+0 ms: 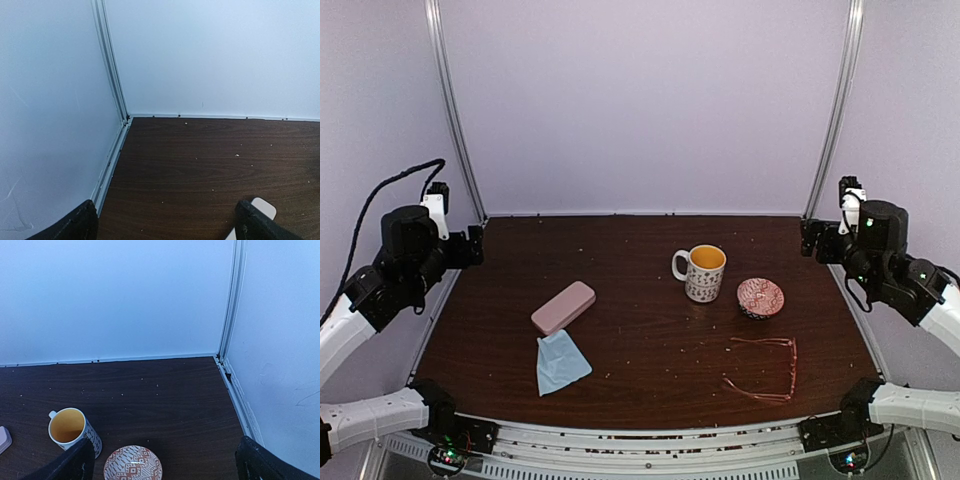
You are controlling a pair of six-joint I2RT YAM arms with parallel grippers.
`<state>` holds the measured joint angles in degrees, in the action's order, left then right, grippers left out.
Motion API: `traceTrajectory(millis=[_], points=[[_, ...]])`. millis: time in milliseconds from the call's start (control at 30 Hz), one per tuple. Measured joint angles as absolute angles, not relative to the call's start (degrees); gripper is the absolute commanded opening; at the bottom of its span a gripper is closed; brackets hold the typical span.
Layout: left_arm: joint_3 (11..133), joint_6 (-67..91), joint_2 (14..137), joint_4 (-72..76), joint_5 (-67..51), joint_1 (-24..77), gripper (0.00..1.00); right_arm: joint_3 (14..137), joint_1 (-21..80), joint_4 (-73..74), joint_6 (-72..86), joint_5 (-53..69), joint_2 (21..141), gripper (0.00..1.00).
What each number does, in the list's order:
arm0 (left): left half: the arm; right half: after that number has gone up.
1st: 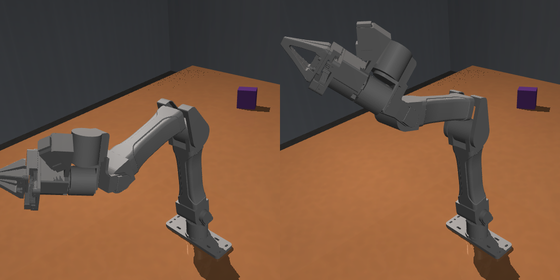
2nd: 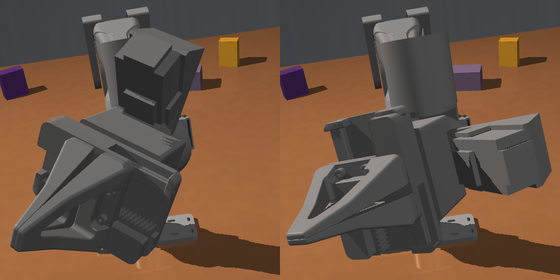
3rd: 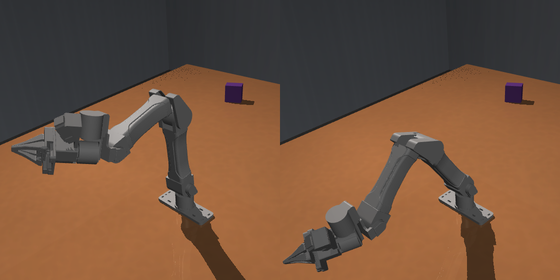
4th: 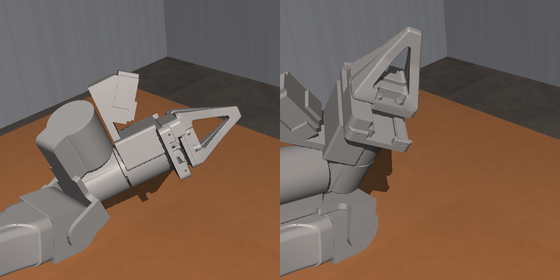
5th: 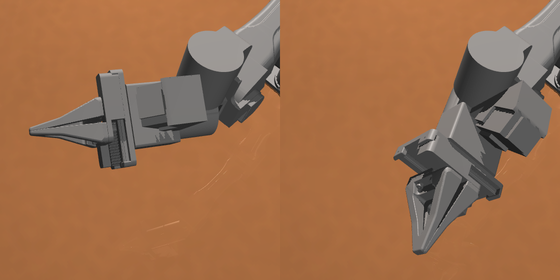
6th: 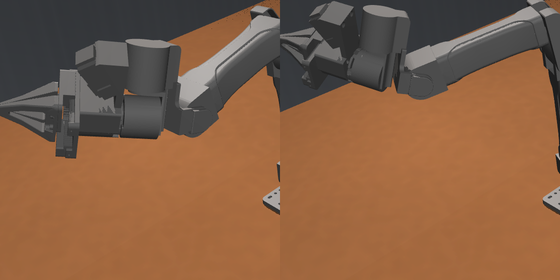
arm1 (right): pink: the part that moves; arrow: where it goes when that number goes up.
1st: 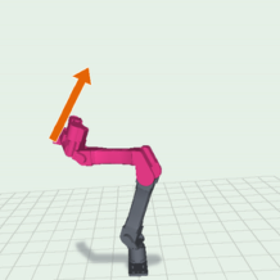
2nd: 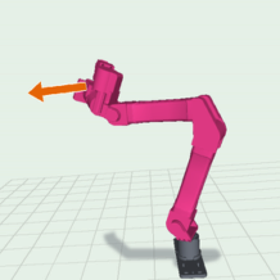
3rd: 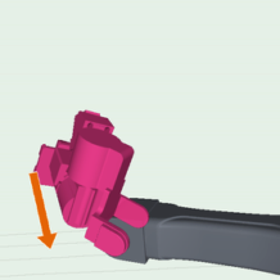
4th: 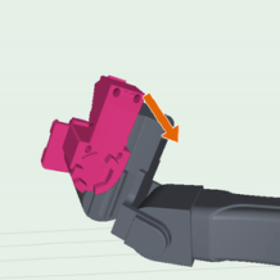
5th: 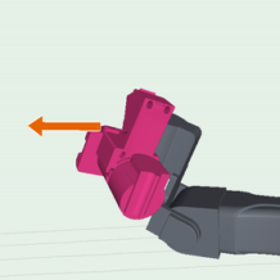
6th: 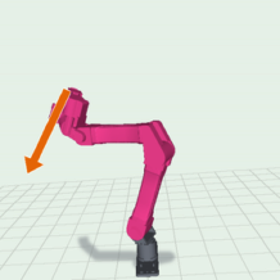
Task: Organize the sunglasses
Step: Pick up the sunglasses case from the center of the board.
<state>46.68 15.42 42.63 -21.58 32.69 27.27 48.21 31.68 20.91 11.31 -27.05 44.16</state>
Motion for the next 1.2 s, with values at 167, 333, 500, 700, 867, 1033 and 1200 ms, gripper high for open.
traceTrajectory(millis=[167, 333, 500, 700, 867, 1033, 1200], points=[[47.11, 15.77, 42.65, -21.67, 32.82, 27.27, 0.97, 47.97, 31.88, 20.27, 10.66, -27.11, 43.2, 1.0], [47.66, 15.9, 42.65, -21.74, 32.82, 27.38, 0.98, 47.92, 31.92, 19.68, 10.63, -27.22, 43.2, 1.0], [48.4, 16.12, 43.05, -22.68, 32.84, 27.64, 0.98, 47.94, 31.99, 19.77, 10.66, -27.64, 43.22, 1.0], [51.4, 16.45, 47.66, -24.6, 33.95, 28.53, 0.98, 47.94, 32.27, 20.93, 10.96, -28.27, 43.81, 1.0], [51.7, 17.26, 53.25, -25.47, 33.32, 29.85, 0.98, 47.94, 32.73, 22.13, 11.57, -28.34, 44.45, 1.0], [50.04, 17.47, 57.36, -25.36, 28.67, 30.09, 0.98, 47.94, 33.12, 22.87, 12.25, -28.1, 45.17, 1.0], [49.58, 17.37, 66.26, -23.14, 22.06, 31.0, 0.98, 47.64, 33.19, 22.92, 12.75, -27.38, 45.43, 1.0]])
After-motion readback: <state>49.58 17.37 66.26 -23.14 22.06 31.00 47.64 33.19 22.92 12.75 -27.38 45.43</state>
